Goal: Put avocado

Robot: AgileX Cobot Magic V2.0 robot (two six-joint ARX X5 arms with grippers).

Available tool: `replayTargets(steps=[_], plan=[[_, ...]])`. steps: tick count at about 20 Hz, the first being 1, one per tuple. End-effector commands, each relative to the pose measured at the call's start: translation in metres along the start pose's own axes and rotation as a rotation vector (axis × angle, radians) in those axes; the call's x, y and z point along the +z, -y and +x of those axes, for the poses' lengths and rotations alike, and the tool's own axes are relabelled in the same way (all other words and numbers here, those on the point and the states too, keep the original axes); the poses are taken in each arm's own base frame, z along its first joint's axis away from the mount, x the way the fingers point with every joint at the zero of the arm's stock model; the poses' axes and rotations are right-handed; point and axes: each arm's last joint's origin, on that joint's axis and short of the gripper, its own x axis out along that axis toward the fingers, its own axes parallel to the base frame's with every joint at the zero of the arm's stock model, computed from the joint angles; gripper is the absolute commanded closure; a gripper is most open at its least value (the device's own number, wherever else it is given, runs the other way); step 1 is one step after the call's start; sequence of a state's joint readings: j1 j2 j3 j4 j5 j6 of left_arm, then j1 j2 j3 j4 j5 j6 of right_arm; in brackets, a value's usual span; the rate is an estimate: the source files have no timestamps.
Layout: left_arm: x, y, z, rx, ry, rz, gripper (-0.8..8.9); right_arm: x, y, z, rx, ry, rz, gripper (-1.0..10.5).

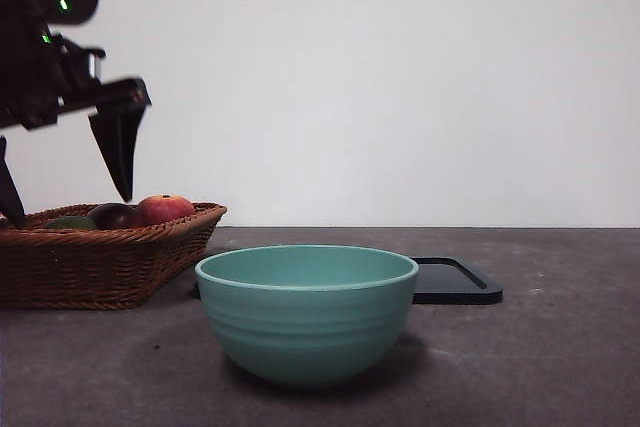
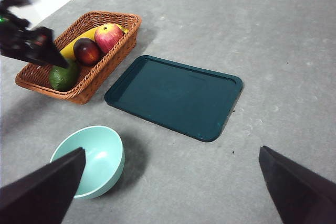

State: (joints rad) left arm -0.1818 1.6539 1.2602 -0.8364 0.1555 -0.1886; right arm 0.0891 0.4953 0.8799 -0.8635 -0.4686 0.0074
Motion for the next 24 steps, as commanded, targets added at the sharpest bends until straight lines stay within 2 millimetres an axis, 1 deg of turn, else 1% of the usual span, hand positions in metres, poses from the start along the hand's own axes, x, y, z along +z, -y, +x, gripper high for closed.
replayTargets(steps=[1,4,8,11,14,15,16,17,18,20,21,23,24], plan=[[0.011,0.000,0.015,0.009,-0.024,0.015,1.99,0.004,-0.001,-0.002,0.005,0.016,0.003,3.5],[0.017,-0.001,0.032,0.009,-0.027,0.014,1.99,0.004,-0.001,-0.002,0.005,0.016,0.006,3.5],[0.018,-0.003,0.044,0.013,-0.044,0.012,2.06,0.004,-0.001,-0.002,0.005,0.016,0.006,3.5],[0.018,-0.003,0.047,0.014,-0.050,0.011,2.78,0.004,-0.001,-0.002,0.005,0.016,0.006,3.5],[0.018,-0.004,0.049,0.015,-0.055,0.010,2.96,0.004,-0.001,-0.002,0.005,0.016,0.006,3.5],[0.018,-0.004,0.050,0.016,-0.058,0.009,3.38,0.004,-0.001,-0.002,0.005,0.016,0.006,3.5],[0.018,-0.004,0.051,0.017,-0.062,0.008,4.24,0.004,-0.001,-0.002,0.005,0.016,0.006,3.5],[0.018,-0.004,0.051,0.017,-0.066,0.008,4.82,0.004,-0.001,-0.002,0.005,0.016,0.006,3.5],[0.018,-0.004,0.051,0.017,-0.066,0.009,5.06,0.004,-0.001,-0.002,0.005,0.016,0.006,3.5],[0.018,-0.004,0.051,0.017,-0.066,0.011,5.11,0.004,-0.001,-0.002,0.005,0.016,0.006,3.5],[0.019,-0.004,0.049,0.018,-0.067,0.011,5.52,0.004,-0.001,-0.002,0.005,0.016,0.006,3.5],[0.023,-0.002,0.043,0.018,-0.073,0.018,7.07,0.004,-0.001,-0.002,0.004,0.016,0.006,3.5],[0.026,-0.001,0.037,0.019,-0.075,0.021,7.37,0.004,-0.001,-0.002,0.005,0.016,0.006,3.5]])
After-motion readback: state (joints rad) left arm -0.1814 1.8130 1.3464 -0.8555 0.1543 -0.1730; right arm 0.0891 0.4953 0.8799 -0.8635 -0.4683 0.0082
